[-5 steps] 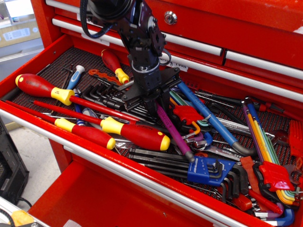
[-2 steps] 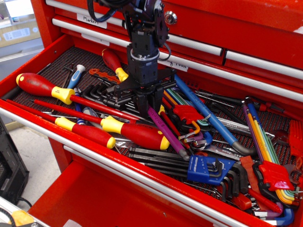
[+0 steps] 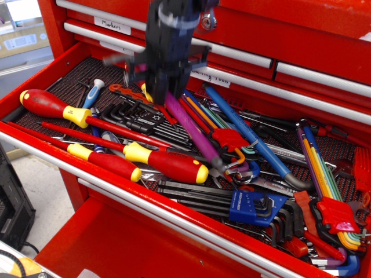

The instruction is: Pick up violet Allen key

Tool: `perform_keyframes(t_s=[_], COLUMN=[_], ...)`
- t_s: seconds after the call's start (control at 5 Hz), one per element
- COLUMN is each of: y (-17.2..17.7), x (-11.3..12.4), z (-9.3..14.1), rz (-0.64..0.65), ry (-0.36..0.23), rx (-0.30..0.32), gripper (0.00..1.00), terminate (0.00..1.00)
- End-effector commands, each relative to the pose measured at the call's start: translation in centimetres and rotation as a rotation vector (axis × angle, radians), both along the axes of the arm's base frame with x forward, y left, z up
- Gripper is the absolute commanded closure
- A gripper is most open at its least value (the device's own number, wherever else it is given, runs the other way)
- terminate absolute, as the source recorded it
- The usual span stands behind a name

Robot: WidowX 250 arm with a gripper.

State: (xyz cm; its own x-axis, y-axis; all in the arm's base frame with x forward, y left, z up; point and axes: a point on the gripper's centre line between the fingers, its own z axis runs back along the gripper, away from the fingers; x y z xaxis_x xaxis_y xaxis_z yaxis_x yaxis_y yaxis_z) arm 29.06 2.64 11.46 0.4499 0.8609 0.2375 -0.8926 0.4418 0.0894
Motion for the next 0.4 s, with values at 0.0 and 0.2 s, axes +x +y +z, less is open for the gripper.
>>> perform_keyframes(t_s=[0.0,0.2], y=[1.48,1.83], x=[1.78,1.70], z=[6.77,7.69], rz=[0.016,-0.025], ry=[-0.112,-0.116], rx=[0.067,0.083], gripper=[1.00,1.00], terminate=[0.00,1.00])
